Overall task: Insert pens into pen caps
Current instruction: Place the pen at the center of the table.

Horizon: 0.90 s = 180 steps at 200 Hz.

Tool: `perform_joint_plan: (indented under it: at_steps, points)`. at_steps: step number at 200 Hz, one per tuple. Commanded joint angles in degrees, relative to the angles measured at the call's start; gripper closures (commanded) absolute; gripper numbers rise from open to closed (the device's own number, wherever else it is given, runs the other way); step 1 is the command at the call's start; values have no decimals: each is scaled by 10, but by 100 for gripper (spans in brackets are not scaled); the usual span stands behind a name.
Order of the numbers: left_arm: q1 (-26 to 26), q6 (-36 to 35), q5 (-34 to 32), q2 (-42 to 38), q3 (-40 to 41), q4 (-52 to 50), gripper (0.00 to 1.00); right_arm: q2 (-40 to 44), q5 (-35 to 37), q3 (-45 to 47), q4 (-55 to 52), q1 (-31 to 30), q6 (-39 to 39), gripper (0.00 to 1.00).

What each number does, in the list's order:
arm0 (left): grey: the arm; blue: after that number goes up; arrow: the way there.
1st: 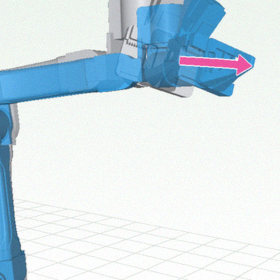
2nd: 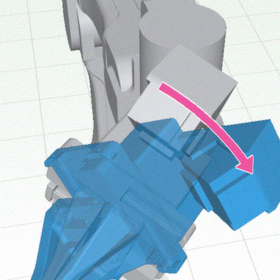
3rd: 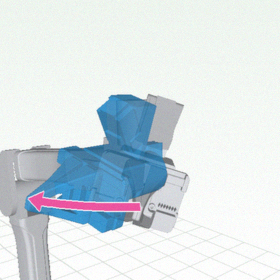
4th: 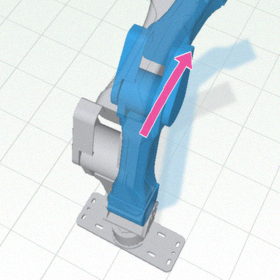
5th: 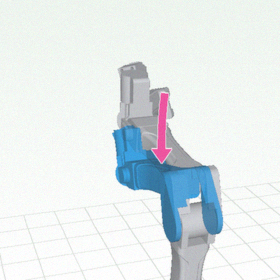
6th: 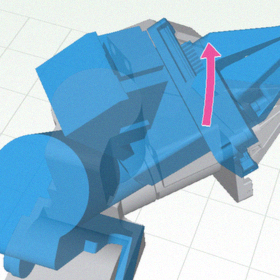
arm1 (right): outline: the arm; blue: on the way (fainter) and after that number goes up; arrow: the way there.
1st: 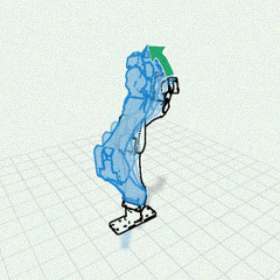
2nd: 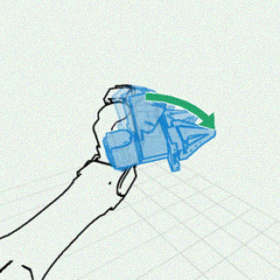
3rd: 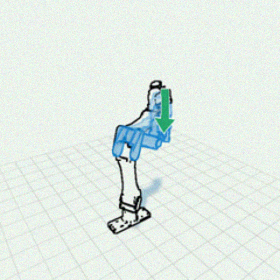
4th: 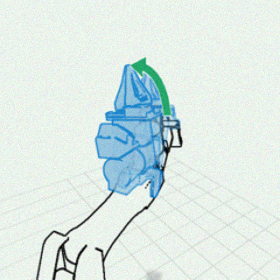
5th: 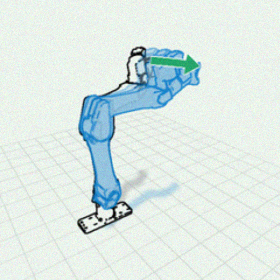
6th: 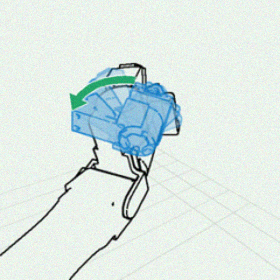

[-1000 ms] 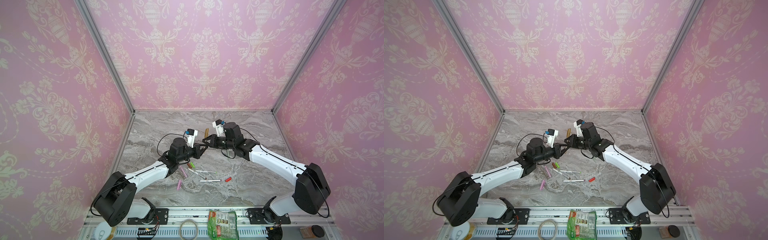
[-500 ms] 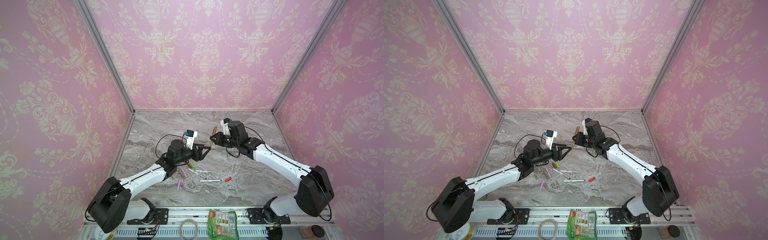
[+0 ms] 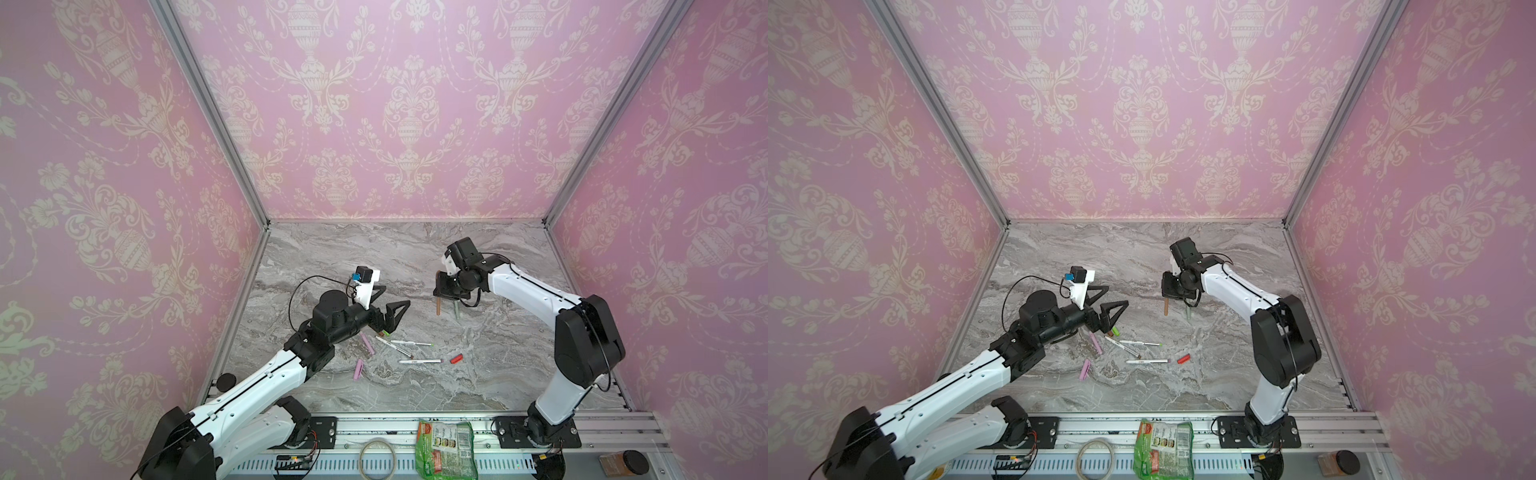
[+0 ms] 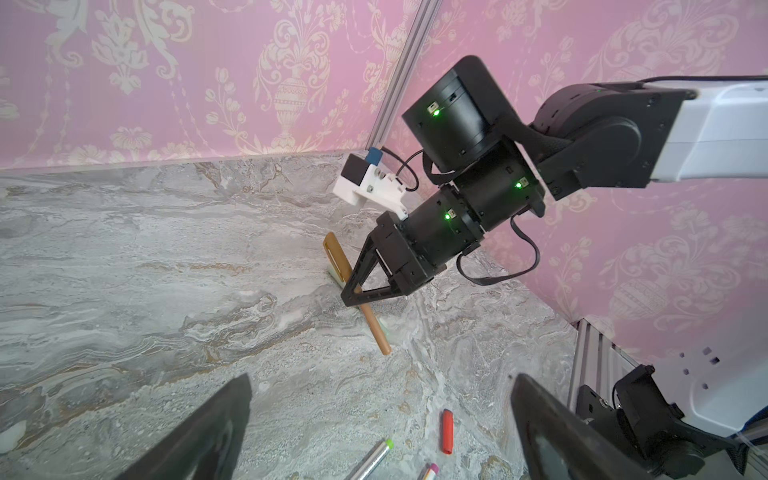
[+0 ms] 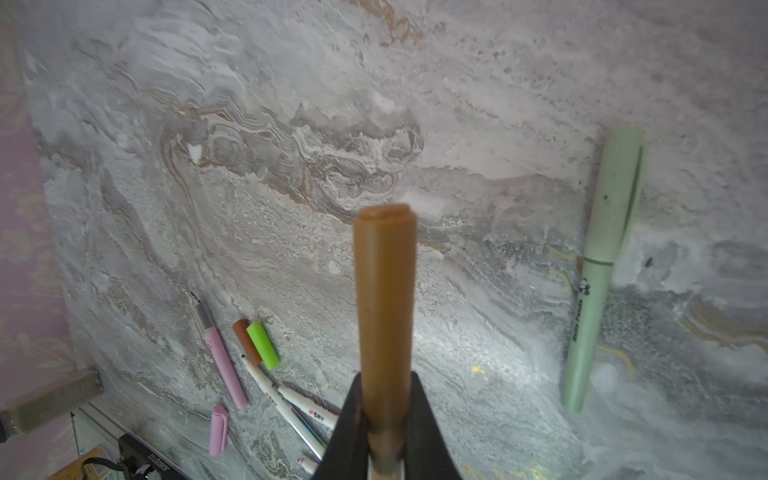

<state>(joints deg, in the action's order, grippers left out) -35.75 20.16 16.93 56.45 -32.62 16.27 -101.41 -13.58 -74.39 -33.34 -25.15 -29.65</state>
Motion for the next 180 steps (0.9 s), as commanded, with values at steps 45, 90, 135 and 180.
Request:
perform_joint_plan:
  at_steps: [45, 90, 135, 180]
  points:
    - [6, -20, -27, 12, -15, -58, 1, -110, 27, -62, -48, 0, 39, 94]
    - [7, -16, -20, 22, -23, -66, 1, -151, 47, -91, -48, 1, 38, 90]
    - [6, -12, -20, 22, -26, -67, 1, -166, 65, -97, -45, 4, 39, 80]
    - [6, -11, -27, 12, -21, -67, 1, -137, 73, -81, -29, 4, 42, 65]
